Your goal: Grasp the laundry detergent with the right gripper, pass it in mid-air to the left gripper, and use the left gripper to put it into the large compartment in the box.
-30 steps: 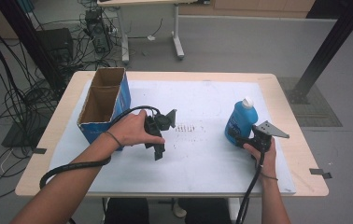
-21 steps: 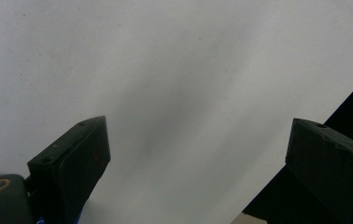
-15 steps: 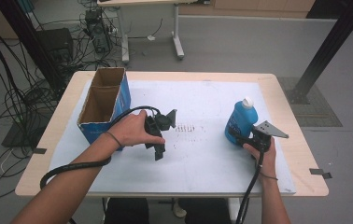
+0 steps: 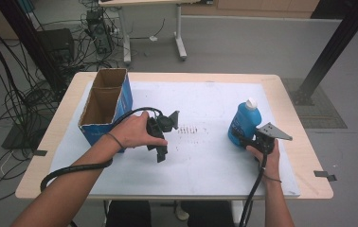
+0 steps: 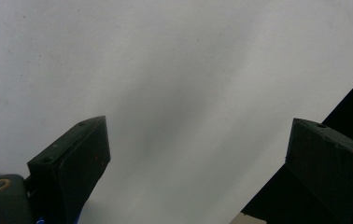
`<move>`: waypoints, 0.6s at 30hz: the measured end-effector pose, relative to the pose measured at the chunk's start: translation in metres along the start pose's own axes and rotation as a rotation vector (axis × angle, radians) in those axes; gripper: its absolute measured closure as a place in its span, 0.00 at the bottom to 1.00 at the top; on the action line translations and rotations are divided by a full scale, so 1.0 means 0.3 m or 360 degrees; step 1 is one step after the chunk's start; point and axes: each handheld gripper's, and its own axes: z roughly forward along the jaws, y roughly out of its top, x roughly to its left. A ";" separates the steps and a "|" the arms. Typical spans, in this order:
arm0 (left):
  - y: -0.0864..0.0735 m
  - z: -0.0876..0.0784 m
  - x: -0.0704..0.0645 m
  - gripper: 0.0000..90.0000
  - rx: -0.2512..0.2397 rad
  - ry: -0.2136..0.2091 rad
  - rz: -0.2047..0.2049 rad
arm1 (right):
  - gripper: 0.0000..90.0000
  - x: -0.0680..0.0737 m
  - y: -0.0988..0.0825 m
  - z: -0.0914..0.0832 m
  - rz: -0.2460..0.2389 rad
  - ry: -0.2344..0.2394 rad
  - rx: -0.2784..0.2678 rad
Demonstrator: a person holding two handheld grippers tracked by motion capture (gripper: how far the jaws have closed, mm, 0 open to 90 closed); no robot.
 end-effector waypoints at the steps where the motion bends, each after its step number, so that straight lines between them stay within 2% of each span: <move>1: 0.000 -0.001 -0.001 0.08 0.0001 0.0000 0.0000 | 0.45 0.000 0.000 0.000 -0.0002 -0.0001 -0.0001; 18: -0.022 -0.003 0.007 0.08 -0.0025 -0.0017 -0.0020 | 0.46 0.002 -0.008 -0.002 -0.0013 -0.0003 -0.0014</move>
